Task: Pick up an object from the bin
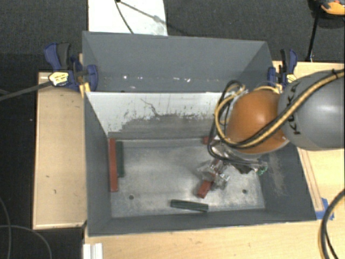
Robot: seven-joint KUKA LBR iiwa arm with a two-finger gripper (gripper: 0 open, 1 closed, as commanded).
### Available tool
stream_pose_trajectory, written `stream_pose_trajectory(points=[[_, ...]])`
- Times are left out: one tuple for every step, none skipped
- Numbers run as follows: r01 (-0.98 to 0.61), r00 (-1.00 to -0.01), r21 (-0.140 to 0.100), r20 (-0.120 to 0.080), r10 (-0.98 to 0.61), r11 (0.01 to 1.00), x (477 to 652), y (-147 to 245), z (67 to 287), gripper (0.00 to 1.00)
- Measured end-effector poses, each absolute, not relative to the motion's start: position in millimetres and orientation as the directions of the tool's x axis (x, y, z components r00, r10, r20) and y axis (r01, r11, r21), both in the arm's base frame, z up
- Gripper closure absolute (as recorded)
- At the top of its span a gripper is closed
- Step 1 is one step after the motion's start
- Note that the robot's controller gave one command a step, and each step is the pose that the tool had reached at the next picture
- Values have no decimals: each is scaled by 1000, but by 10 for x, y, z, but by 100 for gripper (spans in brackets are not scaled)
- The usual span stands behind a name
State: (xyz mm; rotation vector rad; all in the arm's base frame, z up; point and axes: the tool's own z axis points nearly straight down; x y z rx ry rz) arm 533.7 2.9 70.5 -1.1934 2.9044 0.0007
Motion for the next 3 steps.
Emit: stream_pose_trajectory(points=[[-703, -711, 2, 0, -703, 711, 5325, 31, 752, 100], [-702, -712, 1, -1, -702, 712, 5329, 32, 877, 100], [-701, -714, 5, 3, -701, 714, 5318, 33, 1015, 100]])
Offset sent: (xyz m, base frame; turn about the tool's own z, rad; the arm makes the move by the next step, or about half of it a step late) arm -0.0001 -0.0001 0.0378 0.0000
